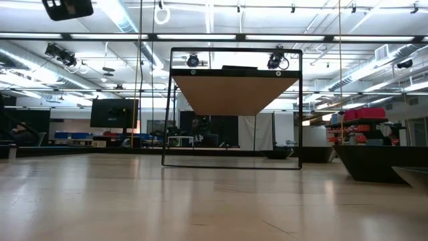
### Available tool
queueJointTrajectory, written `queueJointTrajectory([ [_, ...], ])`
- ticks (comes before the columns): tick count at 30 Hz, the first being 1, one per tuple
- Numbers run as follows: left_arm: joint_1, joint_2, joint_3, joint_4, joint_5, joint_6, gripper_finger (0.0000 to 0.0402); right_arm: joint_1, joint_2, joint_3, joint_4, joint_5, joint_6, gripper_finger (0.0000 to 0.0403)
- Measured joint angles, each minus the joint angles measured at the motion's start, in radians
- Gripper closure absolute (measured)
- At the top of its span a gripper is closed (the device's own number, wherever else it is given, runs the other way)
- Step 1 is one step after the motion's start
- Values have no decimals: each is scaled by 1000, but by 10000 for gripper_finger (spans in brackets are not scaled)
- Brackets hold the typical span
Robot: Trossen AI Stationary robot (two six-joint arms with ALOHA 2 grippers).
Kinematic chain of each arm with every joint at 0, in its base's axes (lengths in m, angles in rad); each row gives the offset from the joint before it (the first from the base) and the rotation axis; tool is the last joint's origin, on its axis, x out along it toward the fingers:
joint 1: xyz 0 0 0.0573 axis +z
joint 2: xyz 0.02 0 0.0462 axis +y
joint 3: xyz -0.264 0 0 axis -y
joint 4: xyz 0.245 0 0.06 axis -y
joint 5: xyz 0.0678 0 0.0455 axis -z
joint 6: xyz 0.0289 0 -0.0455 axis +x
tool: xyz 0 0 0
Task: Pick & Place Mini shaped plates
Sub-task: Stack the distorted square plate on top of the distorted square plate on the shelf
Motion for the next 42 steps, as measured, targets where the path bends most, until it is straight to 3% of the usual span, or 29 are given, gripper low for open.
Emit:
queueJointTrajectory([
  [6, -65, 72, 0, -1, 23, 90, 194, 0, 0, 0, 0, 0, 0, 392],
  [22, -170, 269, 0, 22, 75, 89, 197, 0, 0, 0, 0, 0, 0, 392],
  [42, -178, 454, 0, 102, 75, 45, 197, 0, 0, 0, 0, 0, 0, 392],
])
